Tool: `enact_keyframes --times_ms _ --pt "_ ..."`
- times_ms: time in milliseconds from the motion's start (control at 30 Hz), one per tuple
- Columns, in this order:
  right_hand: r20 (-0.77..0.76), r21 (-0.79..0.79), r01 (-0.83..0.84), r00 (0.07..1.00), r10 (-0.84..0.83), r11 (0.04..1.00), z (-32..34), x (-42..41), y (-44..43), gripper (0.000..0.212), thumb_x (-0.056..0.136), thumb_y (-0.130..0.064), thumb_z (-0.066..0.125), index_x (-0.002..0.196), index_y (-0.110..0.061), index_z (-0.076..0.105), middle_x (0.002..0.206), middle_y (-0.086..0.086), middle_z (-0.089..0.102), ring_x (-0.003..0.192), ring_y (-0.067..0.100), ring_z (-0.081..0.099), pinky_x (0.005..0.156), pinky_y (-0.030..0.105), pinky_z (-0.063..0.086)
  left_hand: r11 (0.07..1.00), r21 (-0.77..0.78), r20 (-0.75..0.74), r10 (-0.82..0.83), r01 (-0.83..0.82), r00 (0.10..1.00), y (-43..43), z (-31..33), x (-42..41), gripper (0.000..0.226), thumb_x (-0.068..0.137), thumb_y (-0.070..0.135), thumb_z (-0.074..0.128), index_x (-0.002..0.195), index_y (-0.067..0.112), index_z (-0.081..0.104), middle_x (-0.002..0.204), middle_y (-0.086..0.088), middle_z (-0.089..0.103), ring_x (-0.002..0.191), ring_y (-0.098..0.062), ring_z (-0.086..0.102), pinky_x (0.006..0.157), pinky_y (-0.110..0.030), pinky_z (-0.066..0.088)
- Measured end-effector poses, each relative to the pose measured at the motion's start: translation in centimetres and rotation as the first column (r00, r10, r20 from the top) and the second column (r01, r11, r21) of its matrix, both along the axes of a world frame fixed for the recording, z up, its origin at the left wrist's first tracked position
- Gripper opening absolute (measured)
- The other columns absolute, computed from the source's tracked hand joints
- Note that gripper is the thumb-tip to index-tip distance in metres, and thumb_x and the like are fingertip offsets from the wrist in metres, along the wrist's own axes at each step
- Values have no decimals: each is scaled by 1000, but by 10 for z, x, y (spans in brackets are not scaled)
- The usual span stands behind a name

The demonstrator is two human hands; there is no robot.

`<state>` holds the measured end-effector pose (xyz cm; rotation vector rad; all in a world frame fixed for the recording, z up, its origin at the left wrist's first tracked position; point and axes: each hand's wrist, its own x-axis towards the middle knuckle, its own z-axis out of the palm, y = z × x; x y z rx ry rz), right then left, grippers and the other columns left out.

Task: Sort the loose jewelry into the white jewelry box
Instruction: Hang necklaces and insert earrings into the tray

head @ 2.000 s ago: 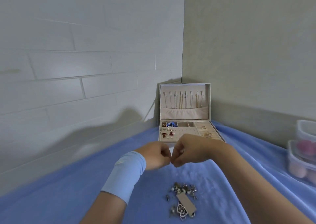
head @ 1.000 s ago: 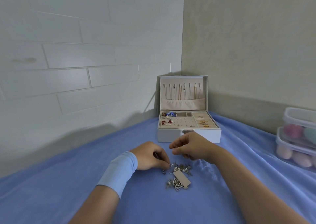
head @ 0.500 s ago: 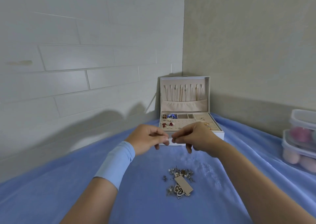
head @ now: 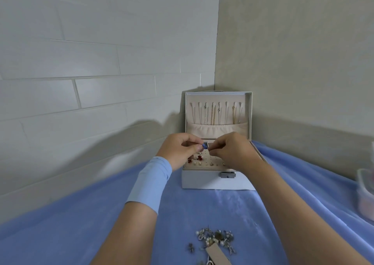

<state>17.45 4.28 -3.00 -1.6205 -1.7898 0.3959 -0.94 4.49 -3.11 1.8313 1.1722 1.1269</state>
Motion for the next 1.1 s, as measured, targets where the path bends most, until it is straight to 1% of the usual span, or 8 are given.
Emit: enact_keyframes --times_ms 100,300,467,633,833,933,1000,1100 --pt "140 -7 5 990 -4 1000 -1 -4 4 12 89 -21 73 95 -29 80 85 -14 70 71 -1 57 58 15 39 1000 25 -27 20 -19 999 4 -4 -3 17 88 12 70 84 28 72 81 12 71 74 -5 66 67 -13 51" --pt "243 27 37 969 -42 999 -5 -13 6 6 86 -29 75 90 -31 79 87 -13 74 82 8 64 79 34 57 998 9 86 58 -59 995 3 -3 -4 7 89 14 69 94 15 73 76 6 70 53 -9 61 55 -11 46" --pt "360 10 -2 933 -1 1000 2 -13 -2 11 90 -32 71 96 -34 79 92 -14 72 77 5 60 64 22 46 997 -29 111 71 -68 991 1 -4 0 7 89 18 67 92 15 72 85 1 75 53 -13 57 53 -14 47" --pt "282 -44 -60 957 70 997 4 -6 -2 11 89 -30 71 92 -35 80 80 -20 68 70 1 60 57 19 41 997 -46 130 64 -59 989 -2 -4 4 9 91 19 65 90 17 74 86 2 75 54 -16 56 44 -11 38" --pt "-152 121 -252 951 268 960 19 -2 -12 14 81 -14 83 92 -21 79 86 -9 76 56 -10 57 57 5 41 990 -92 171 125 -110 977 -2 0 12 11 87 25 70 89 15 75 59 11 68 45 -6 54 43 -12 38" --pt "-198 129 -233 946 255 964 24 -2 -17 10 79 -12 85 88 -16 80 58 -18 67 45 -5 52 48 6 37 987 -117 188 135 -114 973 -6 3 16 15 86 29 72 87 14 76 48 13 61 42 -3 52 41 -10 36" --pt "-200 126 -208 952 230 970 24 0 -17 3 84 -16 81 87 -16 81 45 -20 58 39 1 45 44 9 33 989 -110 189 119 -100 975 -9 4 17 17 88 30 71 87 15 77 50 13 63 44 -4 54 43 -11 37" --pt "-231 148 -179 950 210 973 21 3 -16 6 89 -16 76 89 -16 82 56 -16 66 40 0 49 45 8 35 993 -62 159 108 -99 981 -6 5 17 19 91 32 66 88 17 77 67 10 72 51 -6 57 51 -16 43"
